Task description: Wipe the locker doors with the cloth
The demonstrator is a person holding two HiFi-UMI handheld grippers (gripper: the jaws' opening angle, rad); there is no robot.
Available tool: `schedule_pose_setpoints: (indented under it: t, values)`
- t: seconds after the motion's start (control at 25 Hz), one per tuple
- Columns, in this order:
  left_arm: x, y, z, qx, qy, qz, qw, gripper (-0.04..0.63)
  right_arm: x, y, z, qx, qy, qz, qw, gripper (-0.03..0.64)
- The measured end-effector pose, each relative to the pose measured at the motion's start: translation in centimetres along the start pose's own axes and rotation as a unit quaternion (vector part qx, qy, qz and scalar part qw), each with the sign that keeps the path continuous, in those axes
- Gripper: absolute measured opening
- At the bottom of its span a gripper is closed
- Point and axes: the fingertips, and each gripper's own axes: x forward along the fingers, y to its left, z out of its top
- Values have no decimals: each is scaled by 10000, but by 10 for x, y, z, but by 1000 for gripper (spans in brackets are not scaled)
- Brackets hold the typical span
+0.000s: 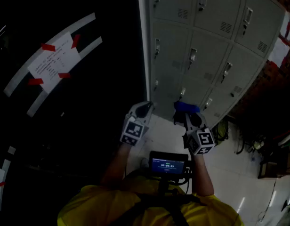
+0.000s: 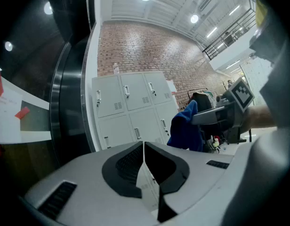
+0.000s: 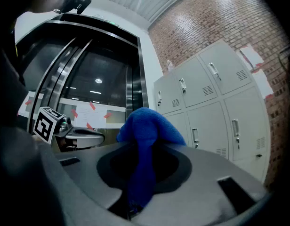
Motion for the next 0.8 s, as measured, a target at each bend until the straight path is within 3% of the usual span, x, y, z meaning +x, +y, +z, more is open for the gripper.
schedule_pose_setpoints:
  t: [0.28,0.48,0.8]
  values:
    - [115,131,-18,288,25,-54,9996,9,154,-43,9,-65,-130,-263,9995,74]
    - [193,169,-40,17,174,-181,9997,9,227,-93,-17,114,165,-289,9994,74]
    - [293,219,-42,109,156,34,9998,9,339,-156,-4,4,-3,-98,10000,74]
